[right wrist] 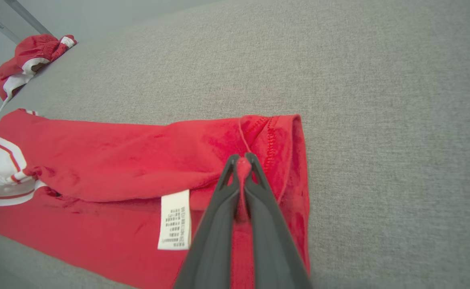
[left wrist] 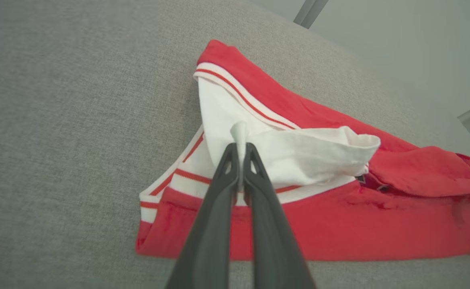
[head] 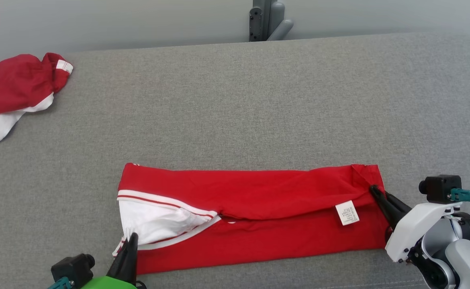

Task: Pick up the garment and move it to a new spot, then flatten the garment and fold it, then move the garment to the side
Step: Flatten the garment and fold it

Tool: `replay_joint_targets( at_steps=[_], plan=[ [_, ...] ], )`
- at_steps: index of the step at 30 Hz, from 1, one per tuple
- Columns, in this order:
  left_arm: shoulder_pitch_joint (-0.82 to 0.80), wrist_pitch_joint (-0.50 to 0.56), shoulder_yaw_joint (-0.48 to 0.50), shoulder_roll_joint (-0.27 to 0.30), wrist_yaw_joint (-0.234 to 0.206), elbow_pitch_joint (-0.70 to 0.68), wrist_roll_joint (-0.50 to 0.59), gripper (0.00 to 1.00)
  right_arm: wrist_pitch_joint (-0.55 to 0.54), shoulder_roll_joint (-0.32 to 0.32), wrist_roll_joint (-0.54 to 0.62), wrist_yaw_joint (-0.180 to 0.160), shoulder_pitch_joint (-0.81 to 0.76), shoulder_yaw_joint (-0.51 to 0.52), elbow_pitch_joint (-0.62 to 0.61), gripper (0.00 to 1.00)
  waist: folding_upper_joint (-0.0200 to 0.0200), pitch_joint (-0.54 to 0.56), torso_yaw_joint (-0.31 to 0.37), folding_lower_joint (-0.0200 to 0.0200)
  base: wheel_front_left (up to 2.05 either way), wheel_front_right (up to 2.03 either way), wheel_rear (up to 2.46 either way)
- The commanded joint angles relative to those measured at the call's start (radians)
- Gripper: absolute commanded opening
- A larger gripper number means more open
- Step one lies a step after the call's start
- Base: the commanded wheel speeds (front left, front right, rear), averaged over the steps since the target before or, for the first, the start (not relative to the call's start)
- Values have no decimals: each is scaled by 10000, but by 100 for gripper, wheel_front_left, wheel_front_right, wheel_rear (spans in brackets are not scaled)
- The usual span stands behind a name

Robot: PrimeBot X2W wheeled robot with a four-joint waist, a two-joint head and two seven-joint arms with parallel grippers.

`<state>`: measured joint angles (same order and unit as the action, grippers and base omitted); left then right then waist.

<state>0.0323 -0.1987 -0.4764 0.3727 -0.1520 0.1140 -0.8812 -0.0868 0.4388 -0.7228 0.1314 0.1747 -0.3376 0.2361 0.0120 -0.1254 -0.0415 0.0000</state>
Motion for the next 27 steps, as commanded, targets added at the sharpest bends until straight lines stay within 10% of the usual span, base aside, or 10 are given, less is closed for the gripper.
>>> replay_joint_targets(
  at_steps=[1, 5, 7, 8, 9, 10, 27],
  plan=[
    [113, 26, -24, -52, 69, 161, -115, 0, 28, -35, 101, -15, -120, 2, 93, 0, -120, -9, 16, 0, 0, 0, 0],
    [-1, 15, -119, -177, 206, 690, -176, 0, 127, -111, 211, -15, -84, -46, 295, 0, -120, -4, 77, 0, 0, 0, 0],
    [-52, -42, -139, -229, 277, 917, -184, 7, 212, -117, 243, -15, -148, -45, 357, 28, -120, 18, 102, 0, 0, 0, 0],
    [-61, -49, -162, -259, 305, 995, -206, 37, 237, -102, 263, -15, -203, -50, 372, 44, -120, 32, 109, 0, 0, 0, 0],
    [-61, -42, -185, -277, 371, 1054, -227, 91, 318, -97, 274, -15, -256, 5, 394, 85, -120, 44, 115, 0, 0, 0, 0],
    [-48, 2, -210, -273, 449, 1139, -265, 100, 416, -95, 315, -15, -385, 61, 395, 100, -120, 73, 118, 0, 0, 0, 0],
    [-275, -434, 384, 158, -92, -51, 298, 100, 635, -233, 621, -14, -1753, 1052, 199, 100, -120, 694, 161, 0, 0, 0, 0]
  ],
)
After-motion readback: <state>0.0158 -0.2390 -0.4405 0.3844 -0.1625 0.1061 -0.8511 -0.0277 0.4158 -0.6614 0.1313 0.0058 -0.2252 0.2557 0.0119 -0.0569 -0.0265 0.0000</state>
